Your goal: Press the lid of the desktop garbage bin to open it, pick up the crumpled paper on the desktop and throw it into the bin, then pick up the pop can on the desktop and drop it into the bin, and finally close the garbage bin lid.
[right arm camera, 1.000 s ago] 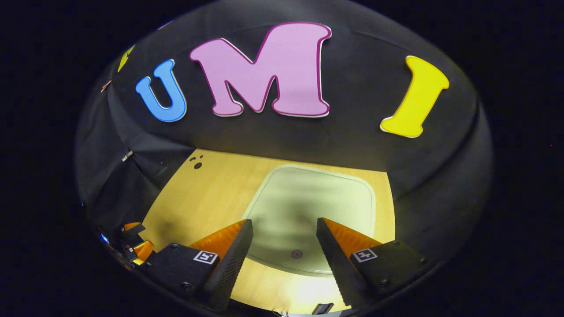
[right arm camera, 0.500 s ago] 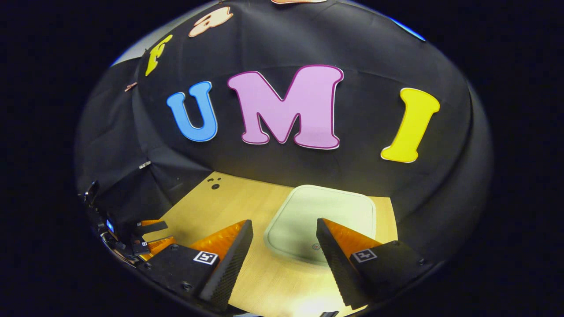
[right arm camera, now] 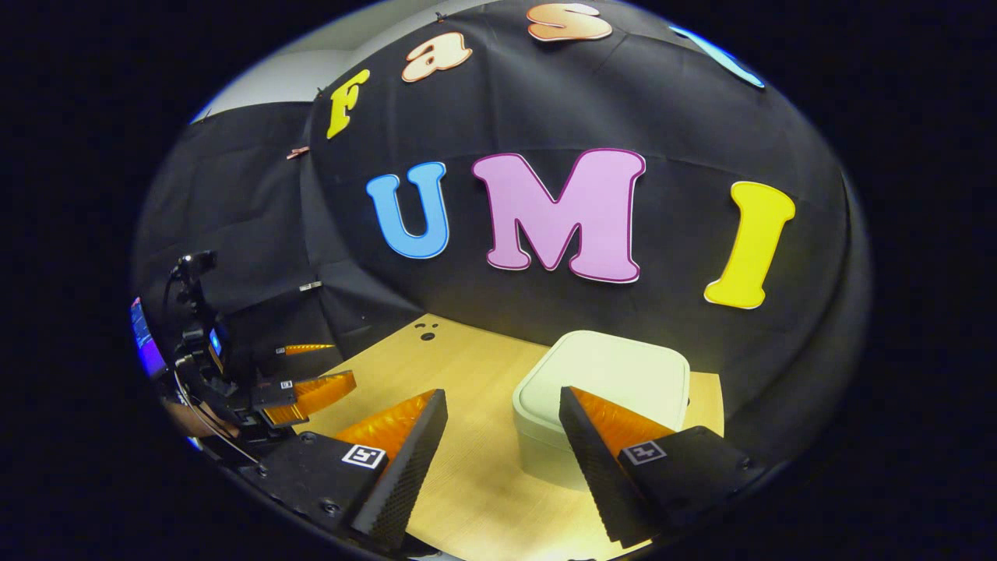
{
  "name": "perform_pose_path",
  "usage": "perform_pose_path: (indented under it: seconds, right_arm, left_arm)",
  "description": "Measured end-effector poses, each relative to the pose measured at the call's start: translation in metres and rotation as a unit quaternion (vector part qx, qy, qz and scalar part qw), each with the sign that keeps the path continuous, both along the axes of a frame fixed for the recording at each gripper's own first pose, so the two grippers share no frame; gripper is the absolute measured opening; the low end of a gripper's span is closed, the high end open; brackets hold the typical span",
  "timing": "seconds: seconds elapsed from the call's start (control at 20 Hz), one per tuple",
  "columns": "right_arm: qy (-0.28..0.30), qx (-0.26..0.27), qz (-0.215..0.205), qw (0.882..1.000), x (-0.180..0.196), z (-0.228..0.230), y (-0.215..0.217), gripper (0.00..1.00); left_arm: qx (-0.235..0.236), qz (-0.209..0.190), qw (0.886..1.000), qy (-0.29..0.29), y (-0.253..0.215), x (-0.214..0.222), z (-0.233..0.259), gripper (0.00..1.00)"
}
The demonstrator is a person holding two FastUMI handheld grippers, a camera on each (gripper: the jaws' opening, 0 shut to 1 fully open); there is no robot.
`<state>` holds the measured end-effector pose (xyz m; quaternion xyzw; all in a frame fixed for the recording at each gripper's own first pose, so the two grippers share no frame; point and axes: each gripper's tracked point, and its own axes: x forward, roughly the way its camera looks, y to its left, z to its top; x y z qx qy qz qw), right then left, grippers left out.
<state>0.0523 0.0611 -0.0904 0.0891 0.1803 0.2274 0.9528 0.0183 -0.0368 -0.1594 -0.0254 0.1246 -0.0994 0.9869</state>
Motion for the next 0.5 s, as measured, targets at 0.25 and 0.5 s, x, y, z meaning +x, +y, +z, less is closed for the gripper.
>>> perform_pose_path:
  seconds: [0.25,0.5]
  right_arm:
    - [-0.013,0.015,0.045,0.999,-0.020,-0.017,0.009,0.94]
    - [0.004,0.031,0.084,0.996,-0.048,-0.041,0.027,0.94]
  left_arm:
    - [0.002,0.047,0.999,-0.001,-0.002,-0.017,-0.002,0.95]
    - [0.003,0.094,0.996,0.000,-0.002,-0.034,-0.002,0.95]
